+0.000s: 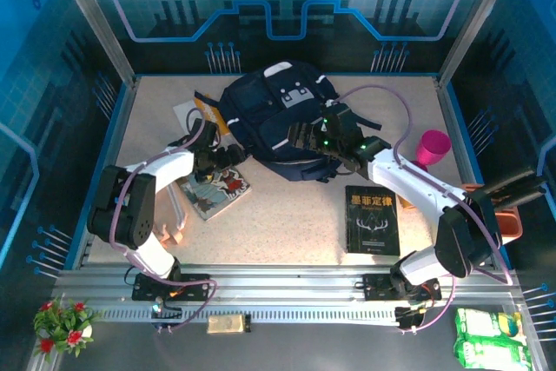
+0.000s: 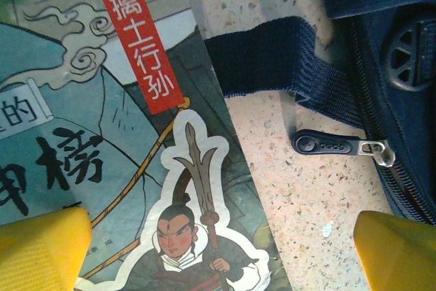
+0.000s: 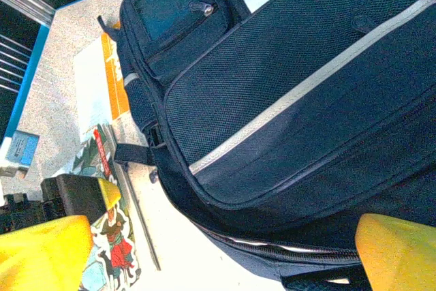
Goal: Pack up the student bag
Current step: Move the book to the center of the table.
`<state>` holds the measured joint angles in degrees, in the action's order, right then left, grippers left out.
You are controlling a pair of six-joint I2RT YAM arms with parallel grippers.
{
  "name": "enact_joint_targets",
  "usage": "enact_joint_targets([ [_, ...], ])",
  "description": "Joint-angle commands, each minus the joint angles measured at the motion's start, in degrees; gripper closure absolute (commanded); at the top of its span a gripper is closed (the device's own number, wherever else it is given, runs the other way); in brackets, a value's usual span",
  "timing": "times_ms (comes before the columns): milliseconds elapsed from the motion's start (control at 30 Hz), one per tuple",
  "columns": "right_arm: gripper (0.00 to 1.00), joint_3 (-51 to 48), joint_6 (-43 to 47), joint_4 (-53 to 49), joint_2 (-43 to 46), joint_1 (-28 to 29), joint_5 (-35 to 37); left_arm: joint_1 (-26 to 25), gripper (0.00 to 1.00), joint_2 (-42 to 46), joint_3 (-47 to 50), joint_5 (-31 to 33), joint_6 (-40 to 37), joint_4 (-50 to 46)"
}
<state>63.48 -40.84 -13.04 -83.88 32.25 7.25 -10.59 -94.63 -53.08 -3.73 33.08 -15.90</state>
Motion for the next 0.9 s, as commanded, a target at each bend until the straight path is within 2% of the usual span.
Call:
enact_joint_targets([
  [0,0.0,1.56,1.29,-1.2,-0.48,0.71,-0.08,0.37,0.01,-0.5,1.28,-2.97,0.75,1.65],
  [167,0.0,1.78,1.25,-0.63,-1.2,0.72,-0.67,-0.54,0.01,-2.08,2.91,-6.82,0.5,1.15],
  [300,0.0,2.17,1.03,-0.45,-2.37,0.79,-1.74,-3.26,0.01,-1.2,4.62,-9.14,1.63,-0.98],
  [600,0.01,3.52,0.6,-0.48,-5.45,1.14,-3.64,-13.17,0.01,5.49,9.05,-12.96,16.63,0.0],
  [733,0.01,4.52,1.06,-1.06,-6.25,1.69,-3.98,-12.14,0.01,9.92,6.45,-11.44,15.51,-2.31],
  [867,0.02,6.08,2.19,-2.31,-7.53,3.33,-4.26,-8.15,0.01,13.46,3.49,-9.54,11.11,-7.31],
])
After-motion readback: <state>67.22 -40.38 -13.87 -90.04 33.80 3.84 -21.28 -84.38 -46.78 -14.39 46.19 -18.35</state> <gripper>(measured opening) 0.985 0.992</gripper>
